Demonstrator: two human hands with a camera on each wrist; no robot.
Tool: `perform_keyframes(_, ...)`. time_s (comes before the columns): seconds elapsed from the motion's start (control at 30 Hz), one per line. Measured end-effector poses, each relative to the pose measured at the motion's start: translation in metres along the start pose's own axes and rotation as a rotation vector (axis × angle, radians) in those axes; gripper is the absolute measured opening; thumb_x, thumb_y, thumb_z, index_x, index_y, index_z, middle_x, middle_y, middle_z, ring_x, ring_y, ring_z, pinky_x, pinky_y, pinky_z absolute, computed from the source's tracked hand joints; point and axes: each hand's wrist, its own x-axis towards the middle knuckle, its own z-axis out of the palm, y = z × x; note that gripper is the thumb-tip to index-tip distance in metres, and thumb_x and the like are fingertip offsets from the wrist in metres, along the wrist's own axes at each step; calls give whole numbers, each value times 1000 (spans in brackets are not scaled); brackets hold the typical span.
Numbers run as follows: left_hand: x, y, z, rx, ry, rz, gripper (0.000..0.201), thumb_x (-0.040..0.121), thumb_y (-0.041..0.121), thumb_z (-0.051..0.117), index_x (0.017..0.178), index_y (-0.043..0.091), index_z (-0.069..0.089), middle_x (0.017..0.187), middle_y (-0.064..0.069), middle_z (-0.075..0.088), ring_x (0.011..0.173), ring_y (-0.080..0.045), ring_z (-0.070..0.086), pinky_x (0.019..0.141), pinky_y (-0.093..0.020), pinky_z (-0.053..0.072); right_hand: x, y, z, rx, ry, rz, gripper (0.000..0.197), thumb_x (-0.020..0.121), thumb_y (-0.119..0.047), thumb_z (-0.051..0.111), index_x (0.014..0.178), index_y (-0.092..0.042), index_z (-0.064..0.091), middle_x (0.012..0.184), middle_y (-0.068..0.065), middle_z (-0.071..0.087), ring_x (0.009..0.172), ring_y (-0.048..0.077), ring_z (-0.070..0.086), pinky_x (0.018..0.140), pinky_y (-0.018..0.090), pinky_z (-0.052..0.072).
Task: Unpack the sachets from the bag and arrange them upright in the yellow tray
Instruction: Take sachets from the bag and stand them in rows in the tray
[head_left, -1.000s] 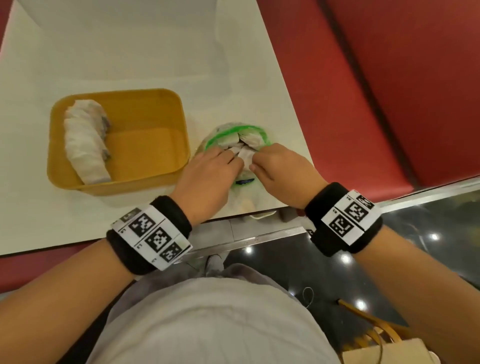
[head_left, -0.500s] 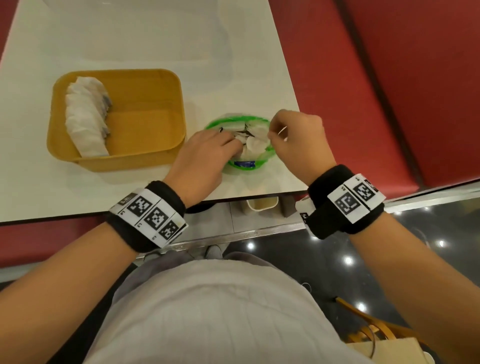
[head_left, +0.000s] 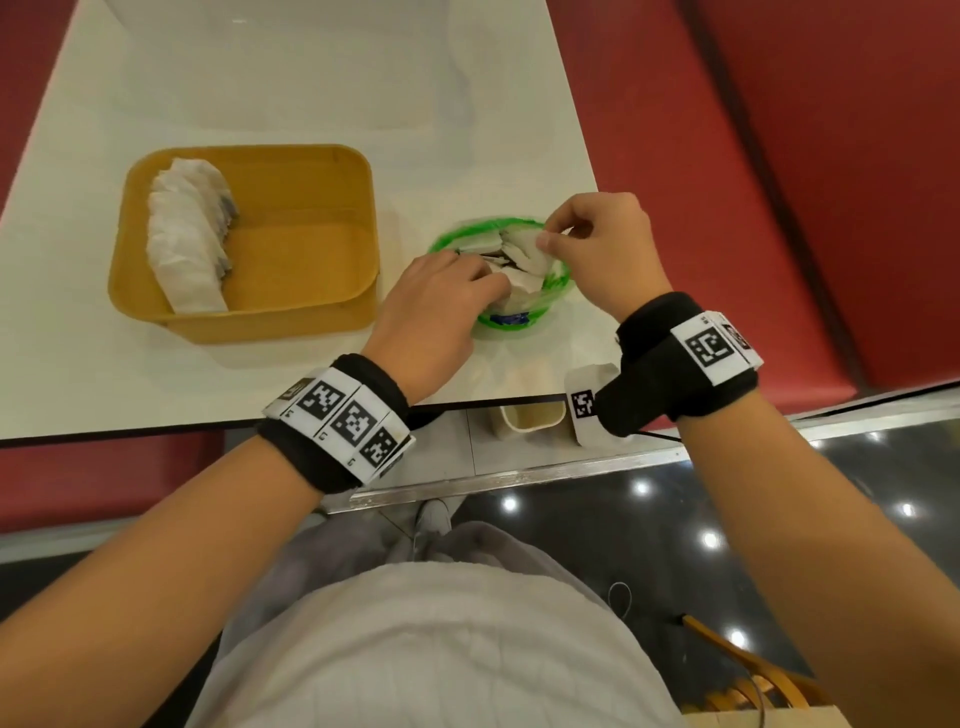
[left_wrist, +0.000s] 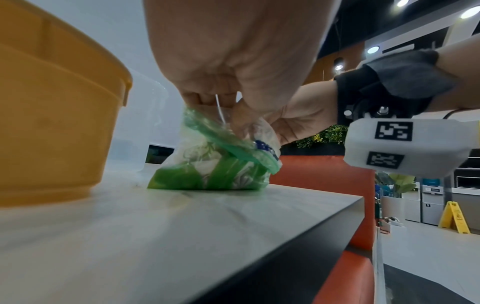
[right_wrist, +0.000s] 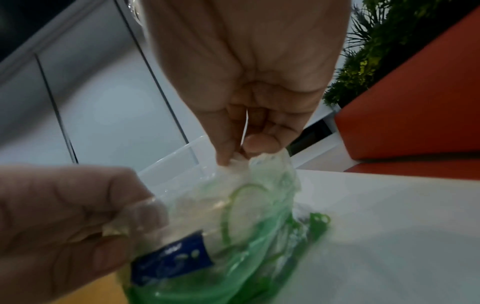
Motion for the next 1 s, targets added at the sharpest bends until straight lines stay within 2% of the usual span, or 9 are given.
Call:
perform_keyframes(0.07,3,1,0,7,9,9,34,72,-14,55,95,10,66,89,-10,63,81,-34,54,70,-32,29,2,-2,-3,103,-15,11,18,84,-9,67,70,-18,60,64,-8,56,61,11,53,62,30,51)
perform_keyframes(0.27,5,2,-3,-45,-55,-21,32,77,-12,55,98,10,66,97,-11,65,88,-35,56,72,-34,34,2,-4,-8,460,13,119,16,90,0,57,78,-11,55,65,2,54,64,13,59,54,31,57)
perform_keyframes(0.43,7,4,-23,-416,41,-189,35,88,14,64,122,14,55,125,-4,52,117,-20,47,98,-27,37,11,-13,-31,266,77,3,22,83,2,60,78,-19,62,74,11,63,68,29,67,55,42,59)
perform_keyframes(0.53,14,9,-57,-721,273,-344,57,83,29,70,132,15,44,134,2,48,126,-9,44,106,-24,36,11,-40,-51,121,-66,-163,15,82,0,64,82,-16,66,75,7,63,66,25,68,56,42,60)
perform_keyframes(0.63,33,7,-86,-1010,161,-393,84,73,42,74,140,18,30,141,1,46,131,-9,44,109,-28,38,2,-78,-62,118,-312,-324,11,84,0,66,94,-2,67,77,7,66,66,16,69,57,29,58)
perform_keyframes(0.7,44,5,-98,-1162,-6,-357,84,69,38,77,137,16,34,131,-3,57,120,-16,57,102,-34,46,0,-97,-62,190,-377,-414,15,83,1,65,98,4,66,81,14,67,66,14,68,57,27,57)
perform_keyframes(0.8,48,6,-100,-1247,-139,-346,40,82,19,72,117,11,55,102,-3,71,96,-21,70,79,-34,58,3,-110,-56,214,-353,-480,15,83,0,64,98,1,65,84,16,67,70,24,67,58,39,59)
perform_keyframes(0.87,43,7,-96,-1291,-154,-423,15,92,13,62,106,12,61,86,3,72,82,-14,70,67,-27,58,7,-107,-53,231,-313,-463,15,82,0,63,96,-2,65,85,13,65,71,30,66,59,43,59)
perform_keyframes(1.0,31,-1,-87,-1355,-112,-610,12,97,13,53,98,13,65,76,7,65,68,-5,63,55,-17,50,12,-75,-42,174,-130,-311,10,82,-4,62,90,-7,67,88,14,70,74,25,71,58,30,59)
